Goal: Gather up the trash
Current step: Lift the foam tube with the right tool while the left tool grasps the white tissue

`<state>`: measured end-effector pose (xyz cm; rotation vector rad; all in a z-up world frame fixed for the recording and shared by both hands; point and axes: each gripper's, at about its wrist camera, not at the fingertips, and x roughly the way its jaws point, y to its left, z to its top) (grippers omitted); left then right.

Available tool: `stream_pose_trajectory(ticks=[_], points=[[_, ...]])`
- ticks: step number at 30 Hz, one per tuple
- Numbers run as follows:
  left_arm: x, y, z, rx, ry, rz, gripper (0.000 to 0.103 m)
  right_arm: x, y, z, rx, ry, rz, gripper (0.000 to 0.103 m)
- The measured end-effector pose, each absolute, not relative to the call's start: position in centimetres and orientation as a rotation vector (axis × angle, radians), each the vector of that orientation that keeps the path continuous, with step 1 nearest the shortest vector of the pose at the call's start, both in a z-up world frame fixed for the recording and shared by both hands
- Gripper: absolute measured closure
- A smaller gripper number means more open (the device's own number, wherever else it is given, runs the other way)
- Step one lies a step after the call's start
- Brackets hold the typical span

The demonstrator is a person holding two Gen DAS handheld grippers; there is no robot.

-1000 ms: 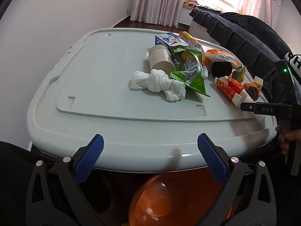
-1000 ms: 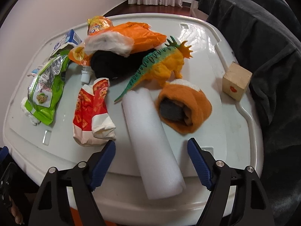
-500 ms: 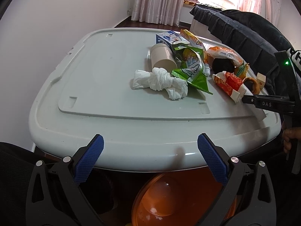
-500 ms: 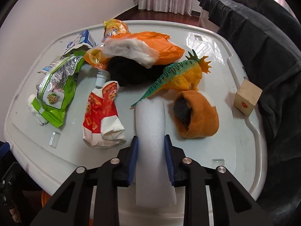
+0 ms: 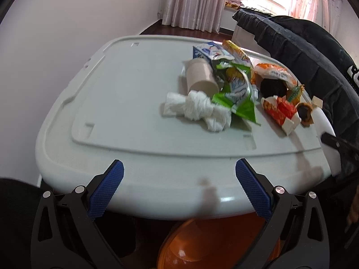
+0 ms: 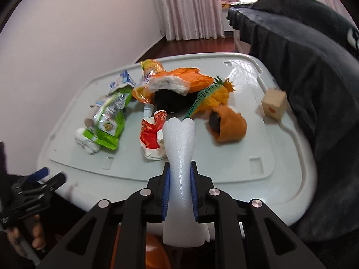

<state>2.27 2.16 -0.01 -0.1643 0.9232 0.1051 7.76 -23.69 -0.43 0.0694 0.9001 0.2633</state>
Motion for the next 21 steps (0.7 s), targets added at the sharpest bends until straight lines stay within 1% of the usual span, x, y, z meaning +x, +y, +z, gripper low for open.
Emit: stream_pose_trajectory(ticks=[7, 14, 18, 20, 21], points=[[6.9, -0.7, -0.5, -0.015, 0.926, 0.091, 0.006, 7.8, -23.0, -0.2, 0.073, 0.888, 0.301, 0.086], [11.4, 1.4, -2.5, -0.074, 0.996, 0.137, 0.006, 7.9, -23.2, -0.3, 0.088, 0.896, 0.312, 0.085], [12.5, 2.2, -2.7, -0.077, 0.983, 0.150, 0.006, 7.9, -22.9, -0.5, 0.077, 0.902, 0.321, 0.085], [12.9, 2.2, -2.8, -0.065, 0.975, 0.134, 0.009, 7.9, -22.7, -0.6, 0.075, 0.905, 0.324, 0.085], [13.1, 2.3, -3.0, -0.068, 0.977, 0.112, 0.017, 7.9, -22.7, -0.6, 0.074, 0.906, 0.325, 0.085]])
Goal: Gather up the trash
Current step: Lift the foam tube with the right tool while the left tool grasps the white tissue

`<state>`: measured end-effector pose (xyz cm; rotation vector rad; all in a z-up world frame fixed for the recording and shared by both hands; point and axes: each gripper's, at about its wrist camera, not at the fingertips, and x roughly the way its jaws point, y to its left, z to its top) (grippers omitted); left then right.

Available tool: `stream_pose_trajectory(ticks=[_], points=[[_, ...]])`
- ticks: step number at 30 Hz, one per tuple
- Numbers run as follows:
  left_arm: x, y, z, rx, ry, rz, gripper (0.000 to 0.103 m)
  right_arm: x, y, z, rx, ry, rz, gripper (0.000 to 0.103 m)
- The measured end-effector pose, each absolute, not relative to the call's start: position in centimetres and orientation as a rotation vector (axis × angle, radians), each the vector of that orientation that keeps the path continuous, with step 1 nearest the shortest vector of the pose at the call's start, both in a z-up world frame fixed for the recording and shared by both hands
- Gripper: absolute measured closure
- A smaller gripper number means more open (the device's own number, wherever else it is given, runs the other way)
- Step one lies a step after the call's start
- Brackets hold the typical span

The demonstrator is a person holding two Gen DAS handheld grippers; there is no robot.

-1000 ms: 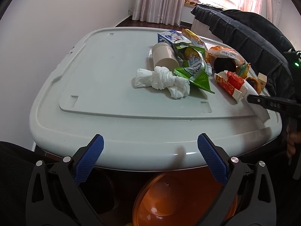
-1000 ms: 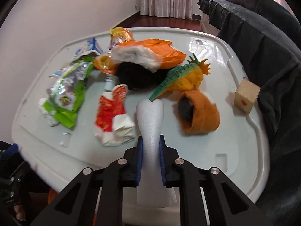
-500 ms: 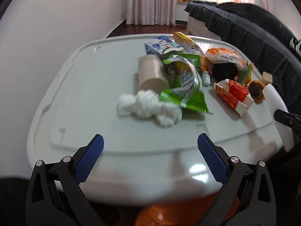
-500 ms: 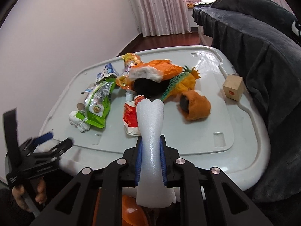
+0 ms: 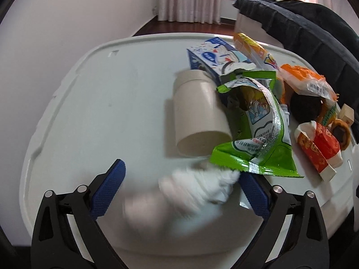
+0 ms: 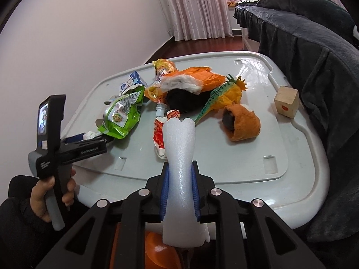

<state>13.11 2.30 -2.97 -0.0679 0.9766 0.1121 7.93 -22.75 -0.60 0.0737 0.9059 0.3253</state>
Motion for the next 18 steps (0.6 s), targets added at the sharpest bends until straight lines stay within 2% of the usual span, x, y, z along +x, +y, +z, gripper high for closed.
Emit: stream_pose_trajectory(ticks=[1, 2, 4, 6, 8, 9, 10, 11, 17, 18], points=[[13.1, 2.4, -2.9, -0.075, 0.969, 0.089, 0.032, 7.9, -22.8, -0.6, 0.074, 0.906, 0.325, 0.085], [12.9, 2.3, -2.9, -0.055, 0.955, 0.090, 0.042, 7.9, -22.8, -0.6, 0.076, 0.907, 0.325, 0.085], [12.5, 1.9, -2.7, -0.025, 0.944, 0.065, 0.068, 7.9, -22.8, -0.7, 0.079, 0.909, 0.322, 0.084], [11.9, 1.5, -2.6, -0.007, 0.937, 0.056, 0.074, 8.0, -22.8, -0.7, 0.076, 0.910, 0.323, 0.084], [11.2, 1.3, -2.5, -0.002, 0.924, 0.057, 0.072, 8.0, -22.7, -0.6, 0.071, 0.908, 0.324, 0.084], [10.8, 1.5, -2.5, -0.009, 0.914, 0.071, 0.058, 8.0, -22.6, -0.5, 0.070, 0.907, 0.325, 0.084], [10.4, 1.8, -2.6, -0.012, 0.905, 0.097, 0.030, 7.9, -22.6, -0.5, 0.070, 0.906, 0.327, 0.084], [10.3, 2.1, -2.8, -0.024, 0.913, 0.107, 0.022, 7.9, -22.6, -0.5, 0.070, 0.906, 0.327, 0.084], [9.3, 2.1, -2.9, -0.023, 0.891, 0.096, 0.023, 7.9, -22.7, -0.4, 0.077, 0.902, 0.329, 0.084], [9.2, 2.0, -2.9, -0.028, 0.889, 0.079, 0.031, 7.9, -22.7, -0.4, 0.078, 0.901, 0.330, 0.084]])
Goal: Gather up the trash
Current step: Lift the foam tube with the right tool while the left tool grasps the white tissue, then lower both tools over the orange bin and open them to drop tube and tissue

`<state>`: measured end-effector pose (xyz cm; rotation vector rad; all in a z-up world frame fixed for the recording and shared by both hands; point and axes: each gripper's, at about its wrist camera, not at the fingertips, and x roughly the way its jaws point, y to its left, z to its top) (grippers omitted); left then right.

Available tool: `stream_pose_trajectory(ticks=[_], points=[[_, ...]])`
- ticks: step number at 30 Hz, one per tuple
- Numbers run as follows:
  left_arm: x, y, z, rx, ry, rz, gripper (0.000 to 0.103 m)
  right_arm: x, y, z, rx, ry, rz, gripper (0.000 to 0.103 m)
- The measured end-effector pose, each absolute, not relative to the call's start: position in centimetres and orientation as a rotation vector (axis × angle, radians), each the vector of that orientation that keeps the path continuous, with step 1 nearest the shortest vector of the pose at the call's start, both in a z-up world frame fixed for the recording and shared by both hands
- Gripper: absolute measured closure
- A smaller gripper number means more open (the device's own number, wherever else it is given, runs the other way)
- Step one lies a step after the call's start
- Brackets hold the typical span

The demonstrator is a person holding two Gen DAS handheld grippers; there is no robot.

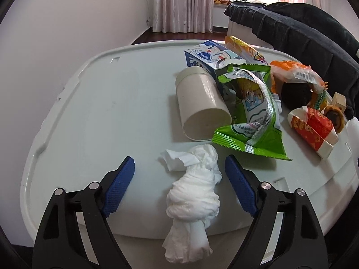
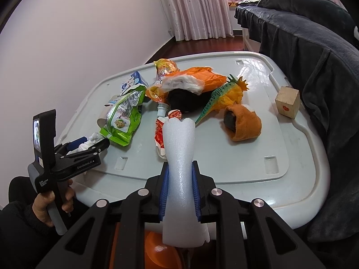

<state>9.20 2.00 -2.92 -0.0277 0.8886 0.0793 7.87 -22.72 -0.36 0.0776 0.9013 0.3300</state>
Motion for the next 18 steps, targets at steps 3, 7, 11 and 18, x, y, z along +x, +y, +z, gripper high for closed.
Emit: stream_pose_trajectory(ticks=[3, 7, 11, 18], points=[[8.6, 0.9, -2.6, 0.014, 0.876, 0.051, 0.072, 7.9, -22.7, -0.4, 0.078, 0.902, 0.328, 0.084], [8.1, -0.2, -2.3, 0.072, 0.870, 0.053, 0.073, 7.9, -22.8, -0.3, 0.080, 0.898, 0.325, 0.084], [6.2, -0.1, 0.5, 0.002, 0.846, 0.036, 0.073, 7.7, -22.7, -0.1, 0.073, 0.882, 0.325, 0.084], [-0.2, -1.8, 5.1, -0.008, 0.835, 0.024, 0.073, 3.6, -21.1, 1.2, 0.047, 0.842, 0.378, 0.084]])
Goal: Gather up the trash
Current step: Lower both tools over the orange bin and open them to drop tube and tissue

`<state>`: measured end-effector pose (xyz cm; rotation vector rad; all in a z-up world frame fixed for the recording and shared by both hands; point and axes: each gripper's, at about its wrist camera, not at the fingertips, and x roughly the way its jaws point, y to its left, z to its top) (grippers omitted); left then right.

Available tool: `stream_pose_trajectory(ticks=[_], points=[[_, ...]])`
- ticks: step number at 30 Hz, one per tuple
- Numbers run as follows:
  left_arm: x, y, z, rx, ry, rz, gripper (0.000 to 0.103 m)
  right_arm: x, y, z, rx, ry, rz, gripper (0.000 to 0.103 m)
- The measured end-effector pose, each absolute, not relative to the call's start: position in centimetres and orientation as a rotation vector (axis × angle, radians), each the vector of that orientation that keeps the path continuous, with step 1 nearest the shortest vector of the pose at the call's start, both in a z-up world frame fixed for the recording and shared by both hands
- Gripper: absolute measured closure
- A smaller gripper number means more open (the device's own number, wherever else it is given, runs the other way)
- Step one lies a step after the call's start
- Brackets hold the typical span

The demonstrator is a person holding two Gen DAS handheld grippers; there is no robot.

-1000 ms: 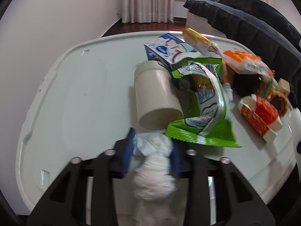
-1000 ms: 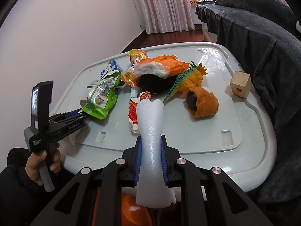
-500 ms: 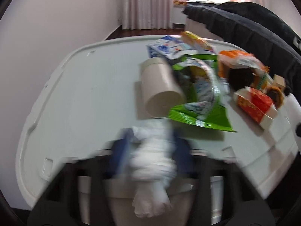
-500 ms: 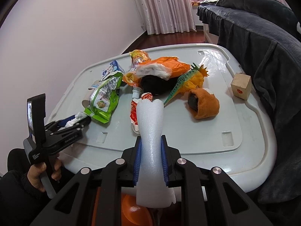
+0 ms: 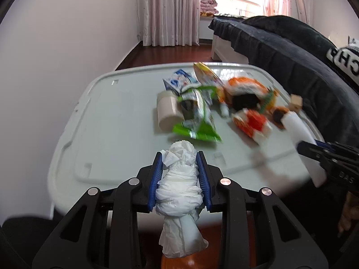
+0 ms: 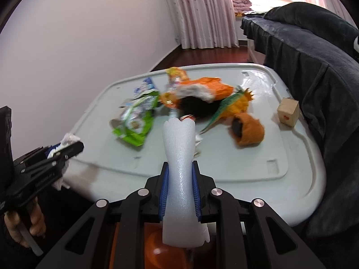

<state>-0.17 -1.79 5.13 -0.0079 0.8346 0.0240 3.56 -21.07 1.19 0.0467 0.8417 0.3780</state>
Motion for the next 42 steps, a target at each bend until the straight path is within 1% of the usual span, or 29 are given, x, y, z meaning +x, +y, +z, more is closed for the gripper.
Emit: stream_pose_trajectory(ticks=[5, 10, 16, 20, 26, 30, 33, 35, 37, 39, 42], points=[[-4.3, -2.4, 5.1, 0.003, 0.892, -0.010, 0.073, -1.5, -19.0, 1.9, -0.006, 0.847, 0.452, 0.084], [-6.8, -2.1, 4.0, -0.010, 0.953, -0.024, 0.073, -5.5, -17.6, 2.5, -0.052, 0.858, 0.498, 0.084], [-8.4, -2.2, 2.0, 0.008, 1.034, -0.035, 0.073, -7.9, -16.3, 1.0, -0.082, 0.909, 0.504, 0.083], [-8.3, -2.7, 0.2, 0.017, 1.120, -0.065, 0.073, -7.5, -15.6, -1.5, -0.106, 1.009, 0.499, 0.083], [-6.4, -3.4, -5.7, 0.016, 1.361, -0.111, 0.073, -5.4, -15.8, -6.0, -0.077, 1.193, 0.476, 0.083], [-6.0, -2.7, -7.9, -0.011, 1.455, -0.091, 0.073, -5.3, -15.7, -7.1, -0.082, 1.233, 0.474, 0.082], [-6.1, -2.8, -8.5, 0.003, 1.485, -0.079, 0.072, -5.2, -15.5, -7.6, -0.092, 1.251, 0.473, 0.080], [-6.2, -2.7, -8.5, 0.013, 1.487, -0.067, 0.066, -5.2, -15.3, -7.9, -0.094, 1.253, 0.464, 0.077], [-6.3, -2.6, -8.4, 0.019, 1.482, -0.051, 0.048, -4.9, -15.5, -7.9, -0.086, 1.246, 0.449, 0.073], [-6.1, -2.3, -7.9, 0.014, 1.468, -0.048, 0.042, -4.9, -15.8, -7.4, -0.072, 1.237, 0.443, 0.073], [-6.2, -2.3, -7.4, 0.017, 1.453, -0.046, 0.039, -5.0, -16.0, -7.1, -0.061, 1.226, 0.443, 0.072]])
